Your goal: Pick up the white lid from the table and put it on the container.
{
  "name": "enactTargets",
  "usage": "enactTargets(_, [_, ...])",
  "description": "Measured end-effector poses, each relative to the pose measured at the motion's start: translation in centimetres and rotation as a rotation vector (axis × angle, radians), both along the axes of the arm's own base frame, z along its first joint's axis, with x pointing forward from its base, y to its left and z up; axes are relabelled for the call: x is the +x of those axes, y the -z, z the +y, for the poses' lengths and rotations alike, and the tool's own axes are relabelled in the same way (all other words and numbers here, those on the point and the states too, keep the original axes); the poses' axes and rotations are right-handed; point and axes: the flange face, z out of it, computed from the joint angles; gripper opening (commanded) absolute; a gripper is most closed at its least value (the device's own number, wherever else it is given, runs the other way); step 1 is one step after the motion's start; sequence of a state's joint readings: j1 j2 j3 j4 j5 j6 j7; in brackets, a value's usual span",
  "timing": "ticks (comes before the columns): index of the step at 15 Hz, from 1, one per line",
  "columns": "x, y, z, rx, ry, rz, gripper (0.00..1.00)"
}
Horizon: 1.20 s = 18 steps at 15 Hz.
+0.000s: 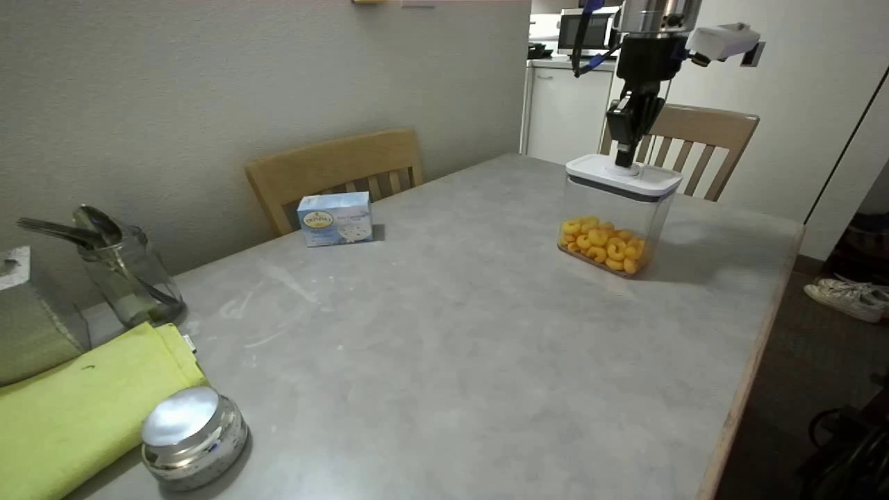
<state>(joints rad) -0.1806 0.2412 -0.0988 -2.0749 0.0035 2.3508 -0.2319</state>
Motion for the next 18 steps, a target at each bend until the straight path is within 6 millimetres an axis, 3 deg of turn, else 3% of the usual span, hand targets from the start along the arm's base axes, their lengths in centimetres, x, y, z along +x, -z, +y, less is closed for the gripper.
enactTargets(5, [0.0, 0.2, -0.1, 0.003, 0.013, 0.001, 0.0])
enactTargets(8, [0.1, 1.5, -0.4, 0.018, 0.035, 0.0, 0.0])
enactTargets(14, [0.2, 1.2, -0.8, 0.037, 0.057, -0.015, 0.0])
enactTargets(18, [0.6, -0.1, 0.4, 0.034, 0.033, -0.036, 0.0])
